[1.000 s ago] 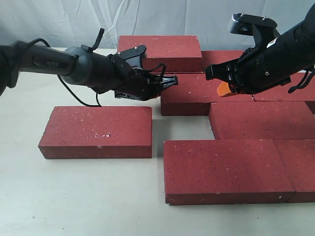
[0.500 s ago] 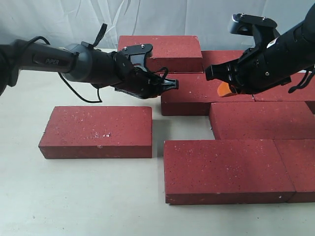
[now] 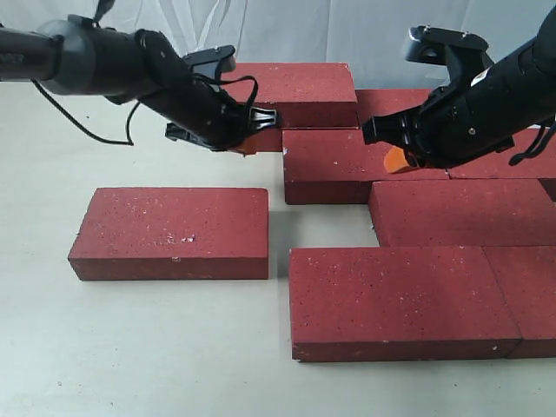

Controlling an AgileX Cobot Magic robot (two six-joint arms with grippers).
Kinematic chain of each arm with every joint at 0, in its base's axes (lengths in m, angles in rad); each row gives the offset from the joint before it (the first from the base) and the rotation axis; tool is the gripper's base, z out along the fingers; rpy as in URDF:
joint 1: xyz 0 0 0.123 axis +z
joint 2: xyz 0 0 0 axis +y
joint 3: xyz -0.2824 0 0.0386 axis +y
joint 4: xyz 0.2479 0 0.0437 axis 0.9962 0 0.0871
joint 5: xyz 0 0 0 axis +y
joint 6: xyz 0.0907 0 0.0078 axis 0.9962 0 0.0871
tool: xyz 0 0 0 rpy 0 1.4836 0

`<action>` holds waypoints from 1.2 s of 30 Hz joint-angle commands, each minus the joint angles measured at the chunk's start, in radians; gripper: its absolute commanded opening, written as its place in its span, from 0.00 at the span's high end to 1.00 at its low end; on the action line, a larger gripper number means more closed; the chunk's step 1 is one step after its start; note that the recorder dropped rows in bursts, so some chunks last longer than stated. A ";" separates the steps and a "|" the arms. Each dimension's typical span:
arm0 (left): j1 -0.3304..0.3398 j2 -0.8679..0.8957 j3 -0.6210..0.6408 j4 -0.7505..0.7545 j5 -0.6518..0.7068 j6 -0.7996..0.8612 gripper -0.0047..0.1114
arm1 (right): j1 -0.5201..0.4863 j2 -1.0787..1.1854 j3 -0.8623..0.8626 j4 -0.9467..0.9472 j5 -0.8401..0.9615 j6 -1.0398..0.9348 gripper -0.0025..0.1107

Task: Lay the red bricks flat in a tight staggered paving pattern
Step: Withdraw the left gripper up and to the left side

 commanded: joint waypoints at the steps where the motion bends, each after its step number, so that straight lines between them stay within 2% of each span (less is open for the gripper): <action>1: 0.015 -0.091 -0.003 0.068 0.130 -0.002 0.96 | 0.000 -0.002 -0.006 -0.021 0.020 -0.005 0.98; 5: 0.017 -0.176 -0.003 0.154 0.211 -0.002 0.96 | 0.000 -0.002 -0.006 -0.023 0.028 -0.005 0.98; 12: 0.017 -0.303 0.000 0.207 0.285 -0.002 0.96 | 0.000 -0.002 -0.006 -0.023 0.076 -0.005 0.98; 20: 0.041 -0.459 0.138 0.277 0.290 -0.002 0.96 | 0.000 -0.002 -0.006 -0.023 0.148 -0.005 0.98; 27: 0.118 -0.606 0.293 0.283 0.245 -0.009 0.96 | 0.000 -0.003 -0.006 -0.023 0.207 -0.005 0.98; 36: 0.236 -0.758 0.426 0.303 0.208 -0.009 0.96 | 0.000 -0.003 -0.006 -0.023 0.236 -0.005 0.98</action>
